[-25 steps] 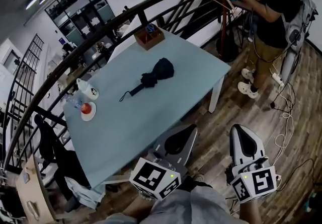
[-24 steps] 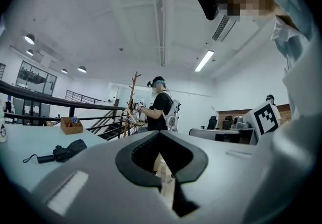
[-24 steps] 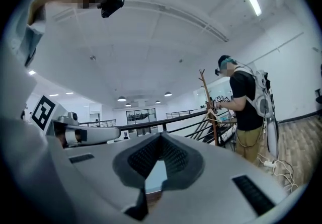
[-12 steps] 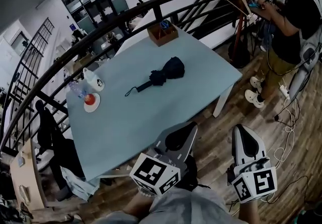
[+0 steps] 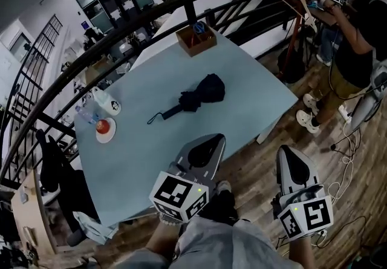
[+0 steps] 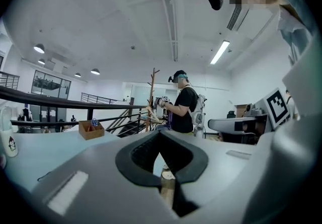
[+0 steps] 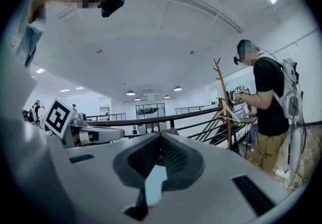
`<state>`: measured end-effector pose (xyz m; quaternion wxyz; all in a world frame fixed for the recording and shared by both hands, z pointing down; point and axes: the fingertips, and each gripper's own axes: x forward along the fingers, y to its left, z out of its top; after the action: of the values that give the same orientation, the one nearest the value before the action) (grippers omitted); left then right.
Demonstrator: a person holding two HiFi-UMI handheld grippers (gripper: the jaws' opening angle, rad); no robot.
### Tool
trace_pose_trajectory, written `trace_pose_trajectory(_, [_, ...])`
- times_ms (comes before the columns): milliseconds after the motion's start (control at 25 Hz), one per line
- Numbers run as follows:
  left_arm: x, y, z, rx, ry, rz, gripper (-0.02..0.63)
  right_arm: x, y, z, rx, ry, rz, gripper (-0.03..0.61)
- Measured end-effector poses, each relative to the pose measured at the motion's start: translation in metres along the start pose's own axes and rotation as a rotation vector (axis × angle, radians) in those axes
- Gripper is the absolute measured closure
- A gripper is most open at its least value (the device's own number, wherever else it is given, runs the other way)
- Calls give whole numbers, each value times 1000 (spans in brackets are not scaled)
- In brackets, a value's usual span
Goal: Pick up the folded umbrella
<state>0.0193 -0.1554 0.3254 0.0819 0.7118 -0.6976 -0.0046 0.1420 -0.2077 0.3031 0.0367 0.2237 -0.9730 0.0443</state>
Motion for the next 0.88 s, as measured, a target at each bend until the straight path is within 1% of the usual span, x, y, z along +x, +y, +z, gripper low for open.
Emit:
trace_pose_trajectory(160, [24,45,2,13,16,47,609,40,-7,7,-13,13,19,578])
trace_pose_trajectory(280, [40,75,1,34,46,72,609,70,-9,12,-29,25,47,578])
trace_pose_trajectory(400, [49,105,-3,26,81,103,609,100,-8,13,-35,43,79,580])
trace_pose_trajectory(640, [63,150,-17,11,143,112,607,151,-1,11,-27,66,137,580])
trace_pose_trajectory(760, [67,170,-28,20,176,121,606,172,6,7,-23,80,168,578])
trace_pose_trajectory(880, [70,189,-35,32,184,142,606,188,13,4,-20,95,195,580])
